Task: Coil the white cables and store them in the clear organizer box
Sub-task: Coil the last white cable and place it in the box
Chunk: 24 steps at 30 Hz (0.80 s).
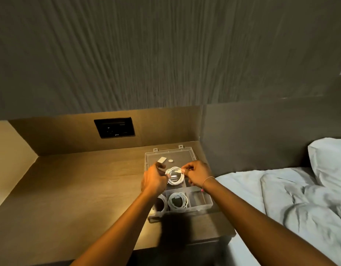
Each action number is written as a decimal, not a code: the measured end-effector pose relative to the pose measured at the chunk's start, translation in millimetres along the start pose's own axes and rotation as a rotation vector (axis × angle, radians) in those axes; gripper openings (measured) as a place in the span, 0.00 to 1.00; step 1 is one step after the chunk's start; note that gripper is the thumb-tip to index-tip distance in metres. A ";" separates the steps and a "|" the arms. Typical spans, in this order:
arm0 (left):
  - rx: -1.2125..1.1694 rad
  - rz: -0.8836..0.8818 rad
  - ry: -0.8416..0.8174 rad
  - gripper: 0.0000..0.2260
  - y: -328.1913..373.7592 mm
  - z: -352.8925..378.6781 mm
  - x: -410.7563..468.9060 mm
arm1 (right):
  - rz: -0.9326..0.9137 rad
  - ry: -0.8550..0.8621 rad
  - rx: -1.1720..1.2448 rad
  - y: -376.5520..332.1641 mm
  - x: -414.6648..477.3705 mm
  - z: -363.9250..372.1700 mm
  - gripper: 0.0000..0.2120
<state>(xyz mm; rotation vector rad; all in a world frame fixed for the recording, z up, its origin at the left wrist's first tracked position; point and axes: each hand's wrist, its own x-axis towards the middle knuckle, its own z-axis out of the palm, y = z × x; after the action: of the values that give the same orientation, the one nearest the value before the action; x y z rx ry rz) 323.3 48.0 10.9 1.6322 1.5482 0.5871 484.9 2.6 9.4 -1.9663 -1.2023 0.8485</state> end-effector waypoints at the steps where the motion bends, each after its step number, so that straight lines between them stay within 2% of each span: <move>1: 0.039 0.015 -0.001 0.16 -1.2 1.9 2.8 | -0.011 -0.015 -0.041 1.5 5.8 0.8 0.04; 7: 0.278 0.136 0.021 0.12 -11.1 8.7 9.2 | -0.054 -0.072 -0.249 5.7 22.9 2.0 0.05; 14: 0.547 0.371 0.132 0.13 -19.9 14.3 8.5 | -0.088 -0.164 -0.399 1.0 28.5 -4.3 0.06; 17: 0.643 0.437 0.126 0.14 -27.2 17.3 8.5 | -0.090 -0.218 -0.504 -2.4 26.5 3.4 0.06; 21: 0.613 0.392 0.090 0.15 -29.0 14.5 9.5 | -0.093 -0.151 -0.648 -7.0 24.8 15.2 0.08; 24: 0.713 0.433 0.090 0.13 -24.0 13.3 7.3 | -0.106 -0.085 -0.789 -14.5 24.9 20.2 0.10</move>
<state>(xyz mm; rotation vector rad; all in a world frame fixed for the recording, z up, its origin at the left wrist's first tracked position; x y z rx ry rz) 320.3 50.5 -17.3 2.5490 1.5707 0.3383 470.8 34.5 5.2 -2.4434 -1.8713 0.4239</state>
